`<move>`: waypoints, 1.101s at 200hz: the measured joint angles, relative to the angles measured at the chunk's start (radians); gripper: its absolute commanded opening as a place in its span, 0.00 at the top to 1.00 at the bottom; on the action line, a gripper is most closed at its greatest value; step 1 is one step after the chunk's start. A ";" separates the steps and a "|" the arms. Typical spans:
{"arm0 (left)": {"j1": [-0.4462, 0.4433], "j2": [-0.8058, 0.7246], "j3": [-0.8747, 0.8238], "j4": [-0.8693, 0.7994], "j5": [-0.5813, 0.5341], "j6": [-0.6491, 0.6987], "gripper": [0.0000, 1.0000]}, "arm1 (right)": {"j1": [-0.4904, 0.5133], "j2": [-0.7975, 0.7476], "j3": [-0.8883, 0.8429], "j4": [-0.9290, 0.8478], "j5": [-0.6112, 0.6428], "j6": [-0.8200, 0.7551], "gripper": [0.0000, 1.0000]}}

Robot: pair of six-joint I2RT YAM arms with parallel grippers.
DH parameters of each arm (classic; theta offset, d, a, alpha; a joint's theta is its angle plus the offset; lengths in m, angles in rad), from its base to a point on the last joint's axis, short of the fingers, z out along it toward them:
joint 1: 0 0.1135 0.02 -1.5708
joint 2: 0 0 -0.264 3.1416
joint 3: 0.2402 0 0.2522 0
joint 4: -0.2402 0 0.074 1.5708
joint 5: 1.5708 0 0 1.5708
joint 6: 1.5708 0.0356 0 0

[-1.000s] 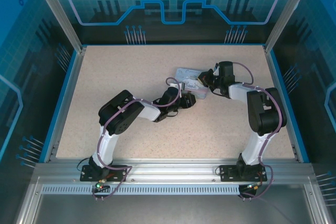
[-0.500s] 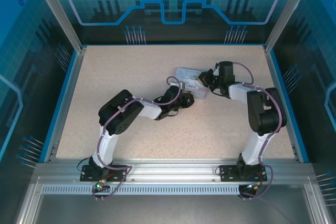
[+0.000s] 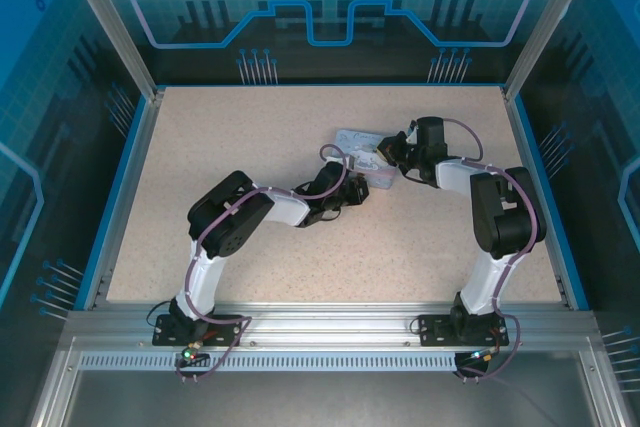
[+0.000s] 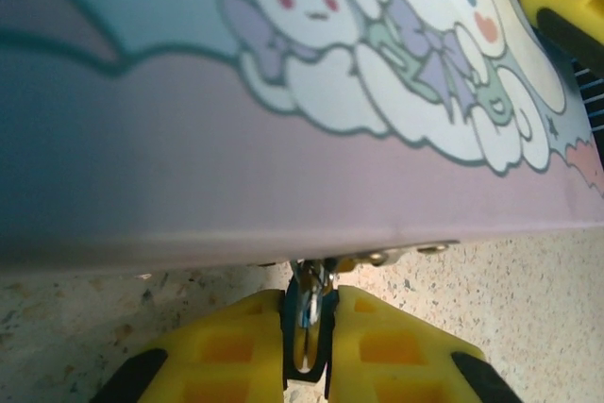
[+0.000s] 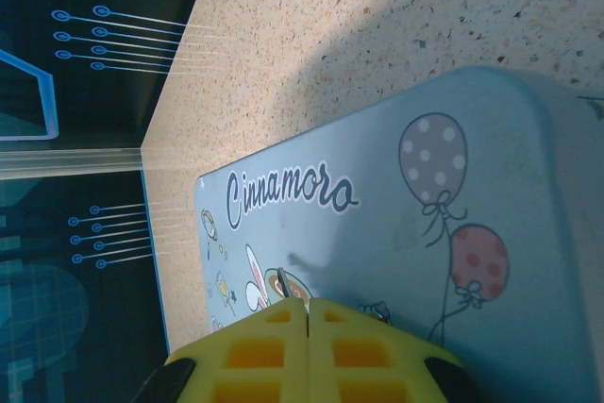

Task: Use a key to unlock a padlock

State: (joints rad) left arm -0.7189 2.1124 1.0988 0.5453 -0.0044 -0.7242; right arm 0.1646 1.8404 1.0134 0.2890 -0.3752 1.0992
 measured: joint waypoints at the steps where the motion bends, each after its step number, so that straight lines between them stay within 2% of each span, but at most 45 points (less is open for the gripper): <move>1: 0.000 0.000 0.000 0.000 0.000 -0.001 0.98 | 0.000 0.000 0.000 0.000 0.000 0.000 1.00; 29: 0.001 -0.025 0.000 -0.048 0.000 -0.008 1.00 | 0.000 -0.007 0.003 -0.015 -0.010 0.000 1.00; 62: 0.011 -0.091 -0.028 -0.146 0.002 -0.042 1.00 | 0.000 -0.063 0.020 -0.116 -0.029 -0.002 1.00; 123: 0.057 -0.264 -0.095 -0.308 0.028 -0.109 1.00 | 0.027 -0.340 0.035 -0.193 -0.086 -0.010 1.00; 165: 0.076 -0.366 -0.144 -0.359 0.027 -0.126 1.00 | 0.126 -0.564 -0.157 -0.175 -0.102 -0.005 1.00; 220: 0.089 -0.408 -0.234 -0.377 0.041 -0.203 1.00 | 0.240 -0.771 -0.416 -0.193 -0.054 0.014 1.00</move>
State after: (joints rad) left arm -0.6300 1.7042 0.8650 0.1688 0.0368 -0.9268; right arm 0.4042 1.0695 0.5976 0.0963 -0.4294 1.1137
